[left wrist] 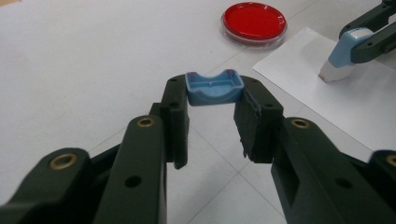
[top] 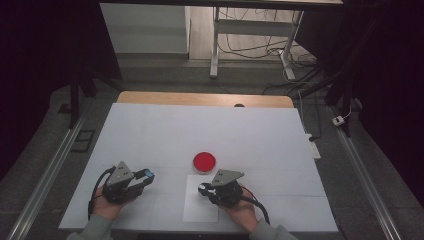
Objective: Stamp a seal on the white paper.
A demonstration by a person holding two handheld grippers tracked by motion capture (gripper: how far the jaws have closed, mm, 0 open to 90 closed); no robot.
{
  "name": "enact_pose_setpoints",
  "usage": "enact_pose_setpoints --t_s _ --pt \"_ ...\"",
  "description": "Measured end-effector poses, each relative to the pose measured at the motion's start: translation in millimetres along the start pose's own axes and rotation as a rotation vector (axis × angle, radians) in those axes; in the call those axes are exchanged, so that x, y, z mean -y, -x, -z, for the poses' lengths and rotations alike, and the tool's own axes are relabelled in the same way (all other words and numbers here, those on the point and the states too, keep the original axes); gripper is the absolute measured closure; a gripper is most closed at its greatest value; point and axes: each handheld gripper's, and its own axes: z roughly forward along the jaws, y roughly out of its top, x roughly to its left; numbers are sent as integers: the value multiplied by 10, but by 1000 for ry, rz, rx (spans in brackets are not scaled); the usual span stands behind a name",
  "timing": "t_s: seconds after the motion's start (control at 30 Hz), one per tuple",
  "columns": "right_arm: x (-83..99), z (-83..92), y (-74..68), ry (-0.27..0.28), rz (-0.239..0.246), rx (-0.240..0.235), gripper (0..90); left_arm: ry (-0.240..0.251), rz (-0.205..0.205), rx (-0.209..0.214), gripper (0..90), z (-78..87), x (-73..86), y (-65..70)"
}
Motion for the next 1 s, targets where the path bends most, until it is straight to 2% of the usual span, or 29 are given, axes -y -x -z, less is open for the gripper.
enact_pose_setpoints --t_s 0.63,1.0 --pt "-40 -5 -17 -44 -12 14 766 3 3 -3 654 8 -1 11" --pt "-42 -7 -14 -46 -16 10 766 4 5 -5 654 12 -1 10"
